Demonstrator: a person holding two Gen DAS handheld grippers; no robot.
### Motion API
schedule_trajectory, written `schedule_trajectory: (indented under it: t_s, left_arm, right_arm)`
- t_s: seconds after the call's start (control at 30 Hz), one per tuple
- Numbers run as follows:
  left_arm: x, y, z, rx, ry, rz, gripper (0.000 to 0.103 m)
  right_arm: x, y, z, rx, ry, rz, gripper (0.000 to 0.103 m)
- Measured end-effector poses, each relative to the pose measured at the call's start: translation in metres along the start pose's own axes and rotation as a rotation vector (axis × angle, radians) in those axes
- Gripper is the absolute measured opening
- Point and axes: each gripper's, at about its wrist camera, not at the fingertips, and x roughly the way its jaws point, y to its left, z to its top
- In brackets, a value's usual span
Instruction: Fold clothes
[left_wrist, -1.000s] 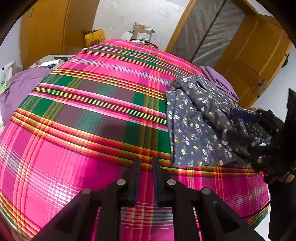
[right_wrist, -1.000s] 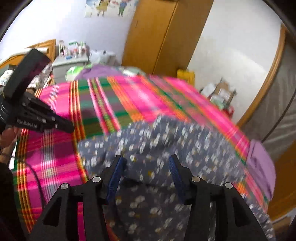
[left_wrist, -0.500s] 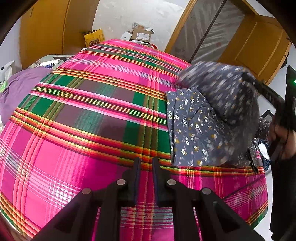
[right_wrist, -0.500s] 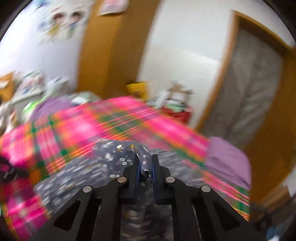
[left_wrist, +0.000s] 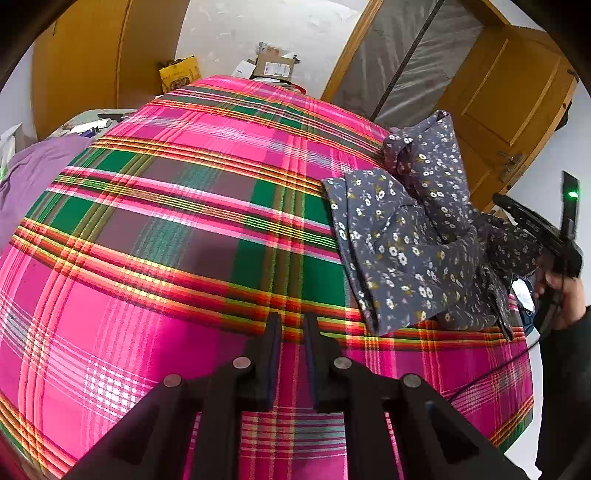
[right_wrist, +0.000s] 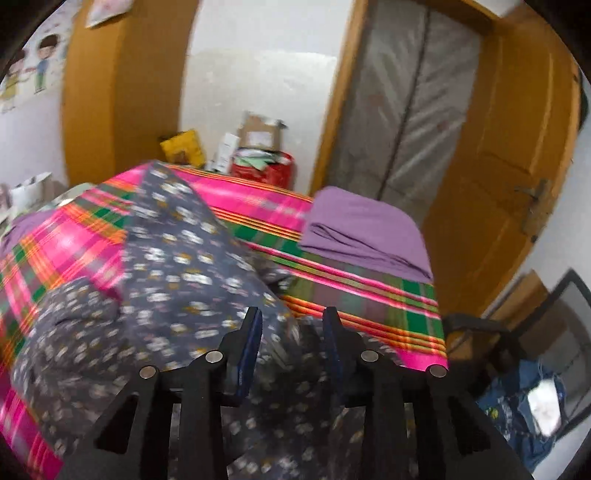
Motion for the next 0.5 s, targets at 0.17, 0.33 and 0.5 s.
schedule_trajectory:
  t_s: [0.17,0.33,0.5]
  left_arm:
    - [0.0,-0.003,0.0,0.004,-0.006,0.002,0.012]
    - [-0.002,-0.009,-0.002,0.016,-0.011,-0.005,0.012]
    - [-0.01,-0.007,-0.003,0.012,-0.028,0.008,0.012]
  right_arm:
    - [-0.049,0.062,-0.006,-0.245,-0.131,0.253,0.04]
    - [-0.062,0.146,-0.042,-0.532,-0.101,0.488,0.04]
    - [-0.047,0.197,-0.066,-0.703,-0.051,0.582,0.04]
